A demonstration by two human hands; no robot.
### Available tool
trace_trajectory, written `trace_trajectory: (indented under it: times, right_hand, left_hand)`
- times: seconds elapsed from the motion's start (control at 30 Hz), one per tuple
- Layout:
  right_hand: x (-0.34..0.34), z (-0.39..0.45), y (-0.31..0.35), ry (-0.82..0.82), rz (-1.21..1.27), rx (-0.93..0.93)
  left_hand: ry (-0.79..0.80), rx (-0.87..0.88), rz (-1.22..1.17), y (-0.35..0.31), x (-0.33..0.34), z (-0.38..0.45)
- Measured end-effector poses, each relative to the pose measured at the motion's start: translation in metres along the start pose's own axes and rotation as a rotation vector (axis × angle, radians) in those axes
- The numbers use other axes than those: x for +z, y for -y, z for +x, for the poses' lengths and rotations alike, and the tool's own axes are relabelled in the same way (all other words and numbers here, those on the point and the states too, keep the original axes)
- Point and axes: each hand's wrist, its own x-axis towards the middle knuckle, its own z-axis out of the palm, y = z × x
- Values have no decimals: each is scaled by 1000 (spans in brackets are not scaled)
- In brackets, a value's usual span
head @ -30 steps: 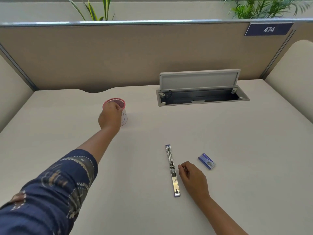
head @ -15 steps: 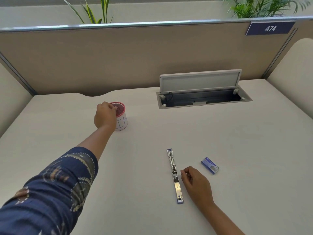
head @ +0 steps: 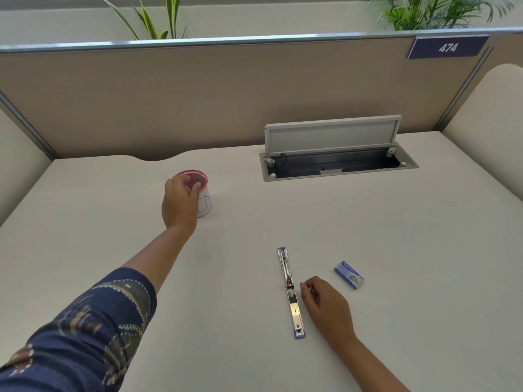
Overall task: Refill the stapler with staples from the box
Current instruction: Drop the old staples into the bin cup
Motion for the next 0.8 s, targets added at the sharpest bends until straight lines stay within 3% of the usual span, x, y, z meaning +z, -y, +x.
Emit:
trace_trajectory:
  times: [0.17, 0.3, 0.47, 0.57, 0.8]
  right_hand:
    - [0, -1, 2, -1, -12, -8]
    - [0, 0, 1, 0, -12, 3]
    - [1, 0, 2, -3, -8, 4]
    - [1, 0, 2, -10, -21, 5]
    - [-1, -2, 4, -3, -36, -5]
  left_hand:
    - [36, 103, -99, 2, 3, -46]
    - [207, 69, -125, 13, 12, -106]
    - [448, 134, 115, 36, 22, -183]
    - [457, 288, 293, 38, 20, -207]
    - [481, 341, 421, 29, 11, -209]
